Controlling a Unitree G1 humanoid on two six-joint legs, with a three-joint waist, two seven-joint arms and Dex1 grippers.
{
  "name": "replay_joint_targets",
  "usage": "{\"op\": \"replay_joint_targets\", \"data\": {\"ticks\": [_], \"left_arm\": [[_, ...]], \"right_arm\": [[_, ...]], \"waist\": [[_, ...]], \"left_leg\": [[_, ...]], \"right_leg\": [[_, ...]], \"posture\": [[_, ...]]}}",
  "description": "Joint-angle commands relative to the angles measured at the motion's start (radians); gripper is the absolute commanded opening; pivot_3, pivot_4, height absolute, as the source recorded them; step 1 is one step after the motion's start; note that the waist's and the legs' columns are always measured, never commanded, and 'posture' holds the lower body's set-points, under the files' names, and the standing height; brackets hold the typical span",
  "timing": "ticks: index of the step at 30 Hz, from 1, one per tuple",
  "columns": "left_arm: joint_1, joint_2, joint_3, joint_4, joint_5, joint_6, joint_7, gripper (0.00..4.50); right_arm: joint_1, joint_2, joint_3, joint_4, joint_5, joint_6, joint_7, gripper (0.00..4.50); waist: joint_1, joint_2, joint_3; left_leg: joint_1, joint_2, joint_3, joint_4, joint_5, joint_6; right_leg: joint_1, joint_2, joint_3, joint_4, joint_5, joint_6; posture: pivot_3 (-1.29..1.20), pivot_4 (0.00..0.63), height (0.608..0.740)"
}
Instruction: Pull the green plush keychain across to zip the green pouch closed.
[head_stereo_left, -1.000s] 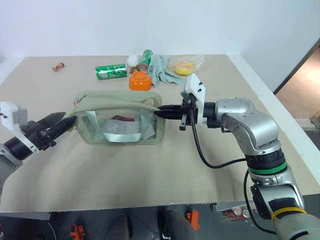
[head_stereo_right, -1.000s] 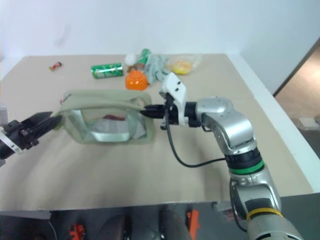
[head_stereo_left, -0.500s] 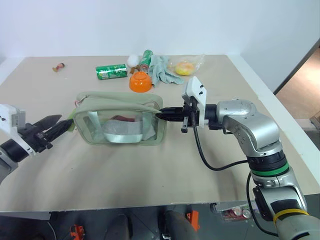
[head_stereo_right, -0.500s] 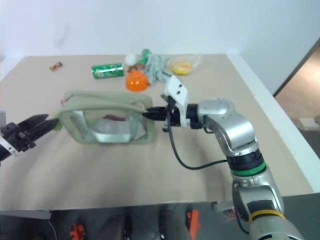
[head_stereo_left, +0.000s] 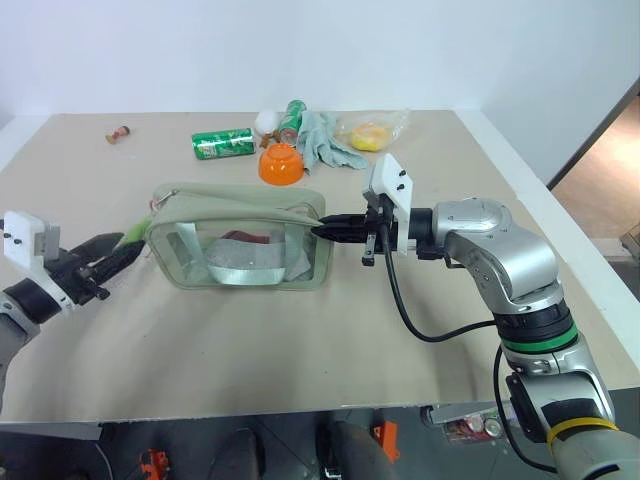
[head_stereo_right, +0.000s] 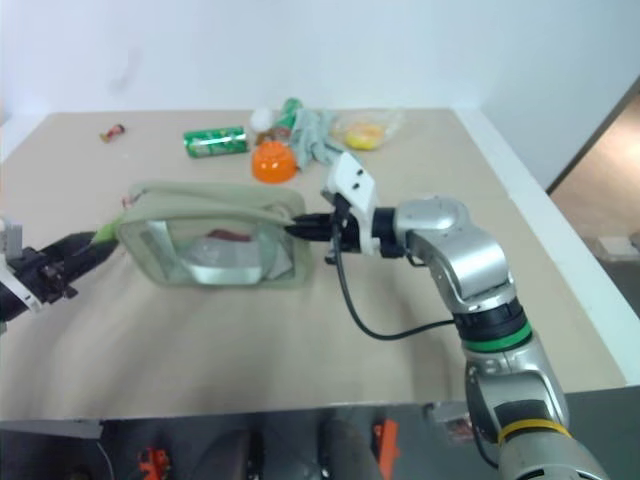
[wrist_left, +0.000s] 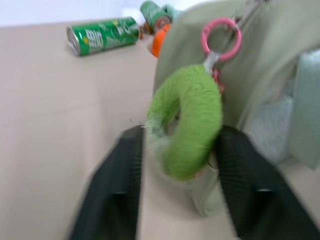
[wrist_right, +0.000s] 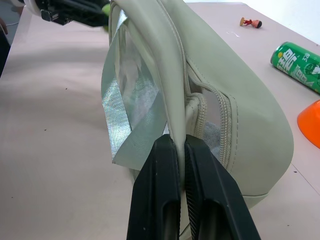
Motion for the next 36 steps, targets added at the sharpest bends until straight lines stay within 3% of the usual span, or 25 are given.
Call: {"op": "replay_joint_targets", "data": {"ticks": [1, 3, 10, 17, 24, 36], "left_arm": [[-0.019, 0.005, 0.01, 0.009, 0.021, -0.042, 0.001, 0.55], [-0.023, 0.004, 0.005, 0.016, 0.032, -0.053, 0.002, 0.07], [-0.039, -0.005, -0.01, 0.019, 0.066, -0.105, 0.006, 0.07], [-0.174, 0.044, 0.007, -0.027, 0.021, -0.08, 0.024, 0.07], [-0.315, 0.078, -0.083, -0.083, 0.016, -0.063, 0.002, 0.07], [-0.288, 0.156, -0.172, -0.153, 0.035, -0.008, -0.083, 0.07]], "right_arm": [[-0.022, -0.007, -0.004, -0.002, -0.009, -0.014, 0.002, 0.0], [-0.024, -0.007, -0.001, 0.001, -0.012, -0.019, 0.003, 0.0], [-0.027, -0.009, 0.005, 0.013, -0.022, -0.037, 0.009, 0.0], [-0.029, -0.011, 0.002, 0.023, -0.028, -0.056, 0.024, 0.0], [-0.038, -0.014, 0.002, 0.034, -0.035, -0.069, 0.039, 0.0], [-0.034, -0.02, 0.004, 0.038, -0.051, -0.077, 0.05, 0.0]], "waist": [[0.0, 0.0, 0.0], [0.0, 0.0, 0.0], [0.0, 0.0, 0.0], [0.001, -0.001, 0.0], [0.0, -0.002, -0.001], [0.0, -0.002, -0.001]], "left_leg": [[0.0, 0.0, 0.0, 0.0, 0.0, 0.0], [0.0, 0.0, 0.0, 0.0, 0.0, 0.0], [0.0, 0.0, 0.0, 0.0, 0.0, 0.0], [0.0, 0.0, 0.0, 0.001, 0.0, 0.0], [0.0, -0.001, 0.0, 0.001, 0.0, 0.0], [0.0, -0.001, 0.0, 0.001, 0.0, -0.001]], "right_leg": [[0.0, 0.0, 0.0, 0.0, 0.0, 0.0], [0.0, 0.0, 0.0, 0.0, 0.0, 0.0], [0.0, 0.0, 0.0, 0.0, 0.0, 0.0], [0.0, 0.0, 0.0, 0.001, 0.0, 0.0], [0.0, 0.0, 0.0, 0.001, 0.0, 0.001], [0.0, 0.001, 0.0, 0.002, 0.0, 0.001]], "posture": [[0.0, 0.15, 0.74], [0.0, 0.15, 0.74], [0.0, 0.15, 0.74], [0.0, 0.15, 0.74], [0.0, 0.15, 0.74], [0.0, 0.15, 0.74]]}}
